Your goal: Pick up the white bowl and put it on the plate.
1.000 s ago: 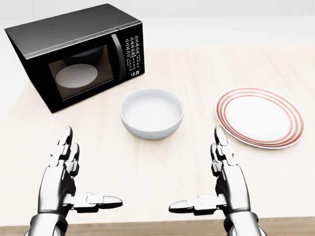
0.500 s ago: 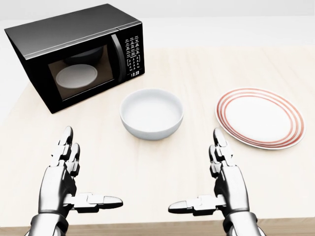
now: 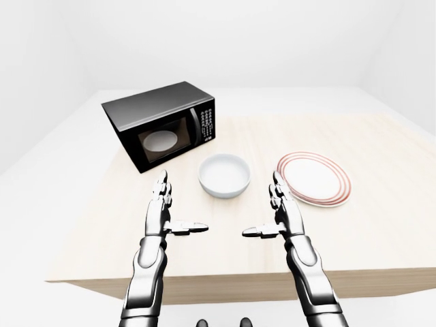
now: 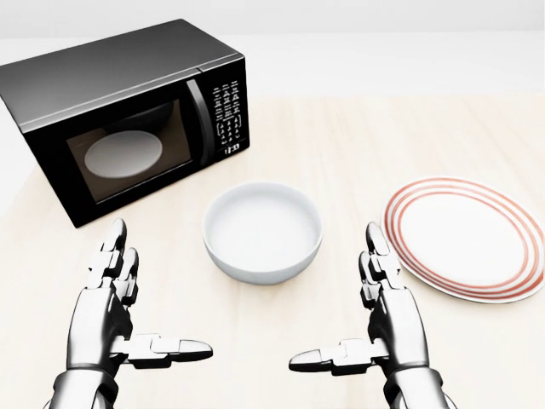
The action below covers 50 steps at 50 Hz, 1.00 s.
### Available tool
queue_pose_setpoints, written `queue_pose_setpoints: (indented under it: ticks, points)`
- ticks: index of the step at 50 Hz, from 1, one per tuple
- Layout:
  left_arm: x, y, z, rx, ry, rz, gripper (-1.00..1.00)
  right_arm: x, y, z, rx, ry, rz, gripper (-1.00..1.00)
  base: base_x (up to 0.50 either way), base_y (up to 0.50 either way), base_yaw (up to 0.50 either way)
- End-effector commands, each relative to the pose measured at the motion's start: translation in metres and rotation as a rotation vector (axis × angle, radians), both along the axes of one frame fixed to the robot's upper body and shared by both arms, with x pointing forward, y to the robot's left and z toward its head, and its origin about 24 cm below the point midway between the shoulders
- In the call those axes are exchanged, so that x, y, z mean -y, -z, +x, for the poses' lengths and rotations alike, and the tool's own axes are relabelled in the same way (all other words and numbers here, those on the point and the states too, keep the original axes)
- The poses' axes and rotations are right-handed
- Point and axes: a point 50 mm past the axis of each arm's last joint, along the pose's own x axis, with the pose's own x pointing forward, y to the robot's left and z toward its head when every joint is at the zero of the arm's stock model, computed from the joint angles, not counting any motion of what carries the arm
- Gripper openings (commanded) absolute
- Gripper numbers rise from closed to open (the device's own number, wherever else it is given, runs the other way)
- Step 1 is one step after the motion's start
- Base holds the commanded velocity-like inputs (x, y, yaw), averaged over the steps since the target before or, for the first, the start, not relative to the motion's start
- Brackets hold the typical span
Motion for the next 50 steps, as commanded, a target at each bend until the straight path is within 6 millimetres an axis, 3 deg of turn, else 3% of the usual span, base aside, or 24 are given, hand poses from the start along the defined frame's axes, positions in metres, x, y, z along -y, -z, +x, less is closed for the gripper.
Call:
queue_pose_setpoints:
  ticks: [1, 25, 41, 46, 50]
  points:
    - [0.000, 0.000, 0.000, 0.000, 0.000, 0.000, 1.00, -0.001, 0.000, 0.000, -0.002, -0.003, 0.004, 1.00, 0.24, -0.03, 0.00]
    - [0.000, 0.000, 0.000, 0.000, 0.000, 0.000, 1.00, -0.002, -0.002, 0.000, 0.016, -0.004, -0.012, 1.00, 0.17, -0.01, 0.00]
    - [0.000, 0.000, 0.000, 0.000, 0.000, 0.000, 1.00, 0.002, -0.009, 0.002, 0.029, 0.005, -0.044, 1.00, 0.00, 0.00, 0.00]
    - [0.000, 0.000, 0.000, 0.000, 0.000, 0.000, 1.00, 0.004, -0.009, 0.005, 0.026, 0.012, -0.078, 1.00, 0.00, 0.00, 0.00]
    - [0.000, 0.000, 0.000, 0.000, 0.000, 0.000, 1.00, 0.011, -0.018, 0.013, 0.052, 0.043, -0.221, 1.00, 0.00, 0.00, 0.00]
